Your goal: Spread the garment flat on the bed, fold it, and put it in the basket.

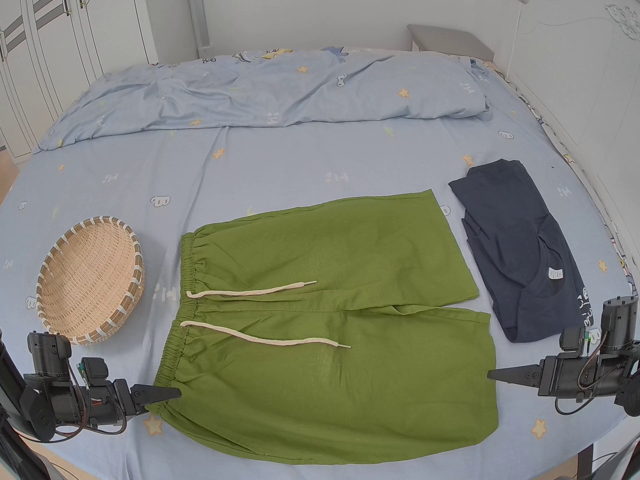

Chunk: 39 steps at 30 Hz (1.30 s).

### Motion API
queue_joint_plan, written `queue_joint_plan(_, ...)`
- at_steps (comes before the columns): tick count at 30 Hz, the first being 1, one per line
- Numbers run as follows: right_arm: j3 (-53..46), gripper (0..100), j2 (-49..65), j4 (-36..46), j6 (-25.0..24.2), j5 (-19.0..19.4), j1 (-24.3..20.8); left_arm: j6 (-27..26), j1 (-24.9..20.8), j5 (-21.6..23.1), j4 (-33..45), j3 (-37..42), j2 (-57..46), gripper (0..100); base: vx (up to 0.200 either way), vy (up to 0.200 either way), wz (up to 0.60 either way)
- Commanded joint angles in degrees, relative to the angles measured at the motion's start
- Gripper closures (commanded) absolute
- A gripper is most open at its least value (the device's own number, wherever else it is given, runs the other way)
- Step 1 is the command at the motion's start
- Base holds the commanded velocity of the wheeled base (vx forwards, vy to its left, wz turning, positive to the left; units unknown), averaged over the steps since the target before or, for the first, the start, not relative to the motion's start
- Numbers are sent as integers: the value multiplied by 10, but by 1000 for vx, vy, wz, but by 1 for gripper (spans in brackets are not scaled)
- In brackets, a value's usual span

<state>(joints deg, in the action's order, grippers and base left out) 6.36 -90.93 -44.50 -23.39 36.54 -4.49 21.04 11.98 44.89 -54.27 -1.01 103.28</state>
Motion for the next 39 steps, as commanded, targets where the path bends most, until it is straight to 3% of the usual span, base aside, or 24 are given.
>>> queue_joint_plan(1,-1,0,-2,-1,0,0,0,2,-15,1,-7,10,26,0,0,0,0)
queue_joint_plan(15,-3,0,-1,-1,0,0,0,4,-10,0,-70,10,79,0,0,0,0)
queue_joint_plan(16,-3,0,-1,-1,0,0,0,4,-10,0,-71,10,79,100,0,0,0)
queue_joint_plan(27,-28,0,-45,-2,17,5,-2,2,-6,0,-68,10,81,100,0,0,0)
queue_joint_plan(39,-63,0,-159,-6,134,5,-27,19,10,1,-65,10,63,100,0,0,0)
